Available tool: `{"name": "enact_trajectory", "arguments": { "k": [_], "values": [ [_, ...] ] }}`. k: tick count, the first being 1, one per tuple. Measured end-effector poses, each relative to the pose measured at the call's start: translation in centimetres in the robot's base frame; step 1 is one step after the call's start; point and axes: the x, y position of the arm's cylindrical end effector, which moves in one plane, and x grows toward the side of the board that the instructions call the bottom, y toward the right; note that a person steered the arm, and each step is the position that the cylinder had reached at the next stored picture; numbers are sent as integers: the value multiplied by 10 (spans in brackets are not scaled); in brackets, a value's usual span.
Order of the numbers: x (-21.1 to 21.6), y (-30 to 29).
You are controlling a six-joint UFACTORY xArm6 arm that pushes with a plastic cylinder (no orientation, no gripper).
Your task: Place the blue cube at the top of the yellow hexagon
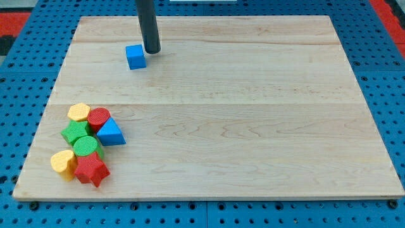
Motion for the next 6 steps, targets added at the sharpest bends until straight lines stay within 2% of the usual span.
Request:
{"name": "enact_trajectory", "arguments": {
  "k": [2, 4, 5, 6],
  "values": [
    [93, -81],
    [86, -88],
    [124, -96],
    [126, -95]
  ]
}}
